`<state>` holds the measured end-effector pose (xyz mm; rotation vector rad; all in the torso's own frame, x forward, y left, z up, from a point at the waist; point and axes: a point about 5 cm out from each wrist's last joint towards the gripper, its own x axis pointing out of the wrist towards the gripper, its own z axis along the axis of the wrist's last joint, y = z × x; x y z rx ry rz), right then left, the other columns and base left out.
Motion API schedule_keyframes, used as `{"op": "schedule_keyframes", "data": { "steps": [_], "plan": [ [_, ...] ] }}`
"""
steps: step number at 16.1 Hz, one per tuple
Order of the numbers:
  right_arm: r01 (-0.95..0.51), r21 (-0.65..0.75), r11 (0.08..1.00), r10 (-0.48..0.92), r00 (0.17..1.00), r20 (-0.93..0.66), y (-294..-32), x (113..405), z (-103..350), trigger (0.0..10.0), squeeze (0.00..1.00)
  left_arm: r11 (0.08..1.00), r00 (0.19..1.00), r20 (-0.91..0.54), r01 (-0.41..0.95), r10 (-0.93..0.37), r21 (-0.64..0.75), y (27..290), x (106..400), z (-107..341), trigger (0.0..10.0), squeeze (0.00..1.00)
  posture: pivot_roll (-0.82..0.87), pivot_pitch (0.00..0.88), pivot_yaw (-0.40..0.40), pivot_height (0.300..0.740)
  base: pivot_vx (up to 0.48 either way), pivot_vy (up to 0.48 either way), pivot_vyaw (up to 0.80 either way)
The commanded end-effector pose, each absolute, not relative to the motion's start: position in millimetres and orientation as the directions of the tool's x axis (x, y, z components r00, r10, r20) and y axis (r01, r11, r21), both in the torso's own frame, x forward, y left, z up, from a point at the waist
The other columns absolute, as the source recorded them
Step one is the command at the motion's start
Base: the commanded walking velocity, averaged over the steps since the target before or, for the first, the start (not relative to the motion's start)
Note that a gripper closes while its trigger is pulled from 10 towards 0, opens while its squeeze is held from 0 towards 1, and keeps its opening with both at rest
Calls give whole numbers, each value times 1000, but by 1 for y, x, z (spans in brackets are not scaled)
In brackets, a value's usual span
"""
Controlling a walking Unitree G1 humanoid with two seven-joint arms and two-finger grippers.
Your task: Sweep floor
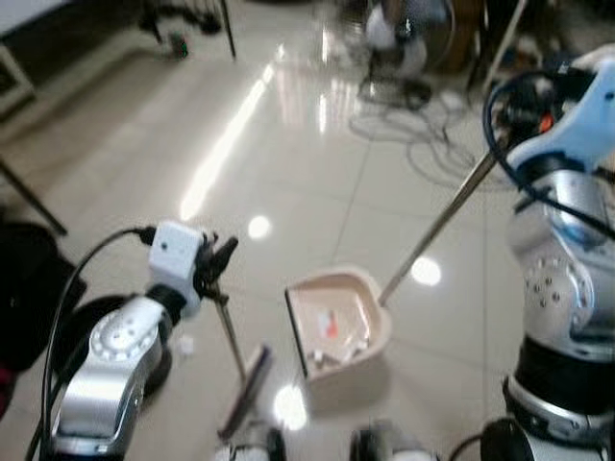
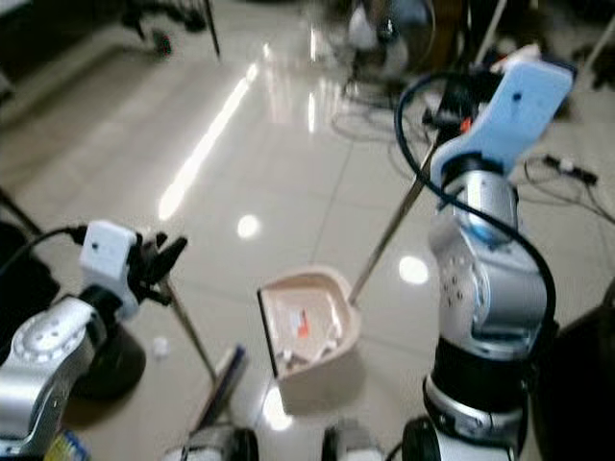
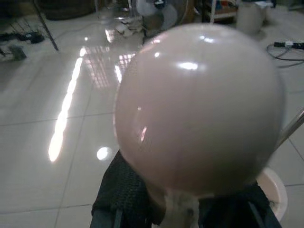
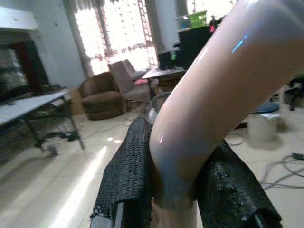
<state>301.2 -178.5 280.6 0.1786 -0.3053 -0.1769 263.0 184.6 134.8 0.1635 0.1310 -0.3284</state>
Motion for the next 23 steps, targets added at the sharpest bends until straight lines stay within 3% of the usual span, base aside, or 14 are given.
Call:
{"op": "schedule_keyframes", "data": {
  "steps": [1,8,13,19,23],
  "plan": [
    [123,249,961,-203,923,328,-179,297,293,10000,0,937,944,-155,313,-290,153,189,262,136,10000,0,-36,143,42,740,0,0,0],
    [124,357,926,-246,915,320,-188,299,298,10000,0,949,949,-177,287,-262,133,196,261,130,10000,0,-34,131,45,740,0,0,0],
    [51,327,944,-173,919,354,-187,307,325,10000,0,952,948,-217,269,-235,144,196,252,117,10000,0,-36,122,27,740,0,0,0],
    [-43,366,930,-113,913,392,-178,317,351,10000,0,954,947,-227,263,-227,147,196,244,112,10000,0,-33,114,4,740,0,0,800],
    [-63,322,945,-79,909,409,-174,323,360,10000,0,953,952,-215,254,-217,163,195,243,112,10000,0,-34,98,-16,740,0,0,800]
  ]
}}
